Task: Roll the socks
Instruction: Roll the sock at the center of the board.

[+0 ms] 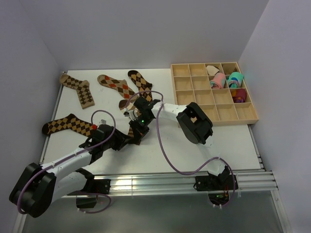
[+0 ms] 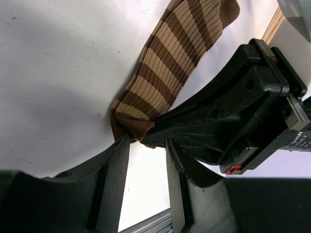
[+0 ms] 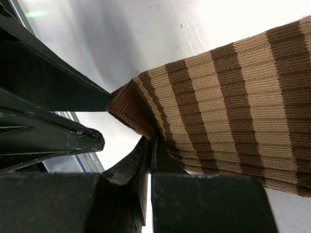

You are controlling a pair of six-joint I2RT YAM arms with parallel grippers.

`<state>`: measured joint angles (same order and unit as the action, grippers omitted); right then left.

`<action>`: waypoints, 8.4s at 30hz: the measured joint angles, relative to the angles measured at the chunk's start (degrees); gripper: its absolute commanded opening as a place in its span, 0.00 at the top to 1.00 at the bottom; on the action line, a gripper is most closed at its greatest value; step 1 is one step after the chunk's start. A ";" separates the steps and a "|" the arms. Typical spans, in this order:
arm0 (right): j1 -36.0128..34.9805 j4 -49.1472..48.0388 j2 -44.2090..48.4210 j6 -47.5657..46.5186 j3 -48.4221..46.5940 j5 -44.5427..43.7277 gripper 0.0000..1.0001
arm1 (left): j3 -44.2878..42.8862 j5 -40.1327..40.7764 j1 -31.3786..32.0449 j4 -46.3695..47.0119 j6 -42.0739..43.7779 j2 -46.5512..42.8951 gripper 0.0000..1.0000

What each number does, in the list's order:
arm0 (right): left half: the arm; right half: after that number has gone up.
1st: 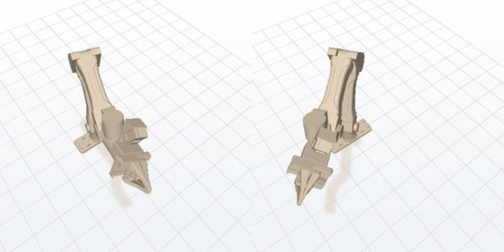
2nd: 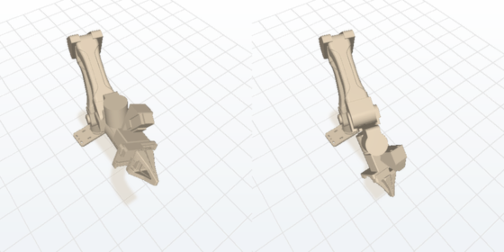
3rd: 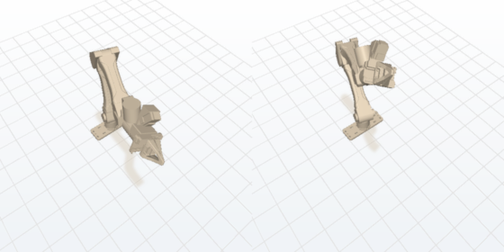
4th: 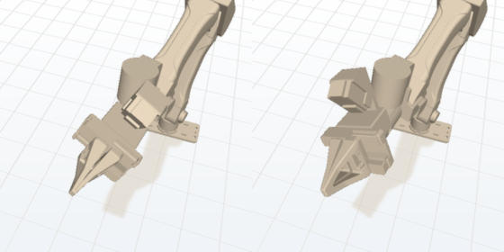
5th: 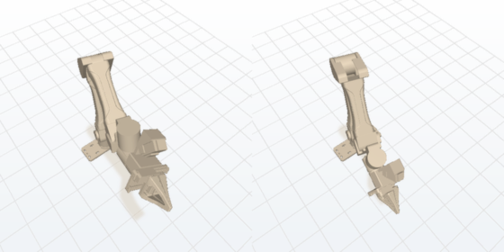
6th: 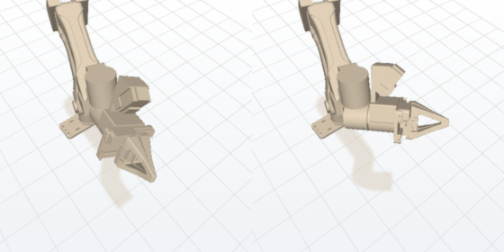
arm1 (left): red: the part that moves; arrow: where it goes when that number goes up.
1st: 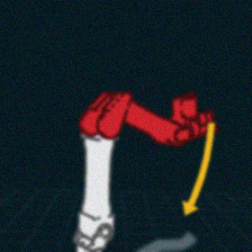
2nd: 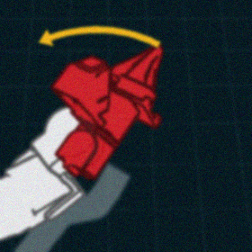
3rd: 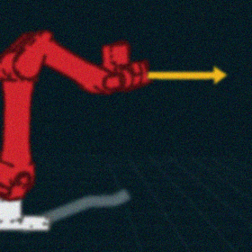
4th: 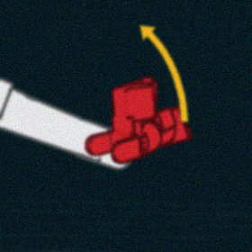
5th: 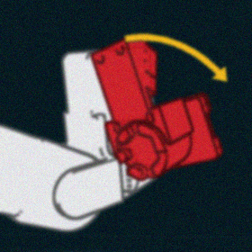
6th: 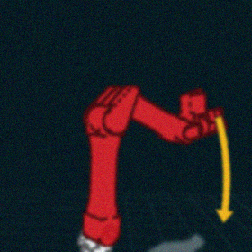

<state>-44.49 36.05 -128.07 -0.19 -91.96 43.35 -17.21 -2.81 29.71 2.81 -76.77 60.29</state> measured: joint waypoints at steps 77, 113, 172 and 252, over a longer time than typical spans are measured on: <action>0.00 -0.44 0.46 0.35 0.04 -1.66 1.00 | -1.55 1.42 0.17 4.85 -0.68 8.22 0.74; 0.09 -10.69 8.22 5.53 10.38 -5.73 0.45 | -0.74 2.62 0.37 18.64 -5.46 18.18 0.75; -6.73 -36.39 22.43 2.10 31.58 -32.57 0.85 | -0.35 2.67 0.37 16.15 -3.45 15.91 0.76; -0.87 -20.76 2.32 16.48 8.59 0.66 1.00 | 4.76 13.75 0.37 3.23 -5.44 -0.79 0.46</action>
<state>-45.36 15.29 -125.75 16.29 -83.37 44.01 -12.45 10.94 30.09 6.04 -82.21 59.51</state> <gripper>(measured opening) 0.021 0.563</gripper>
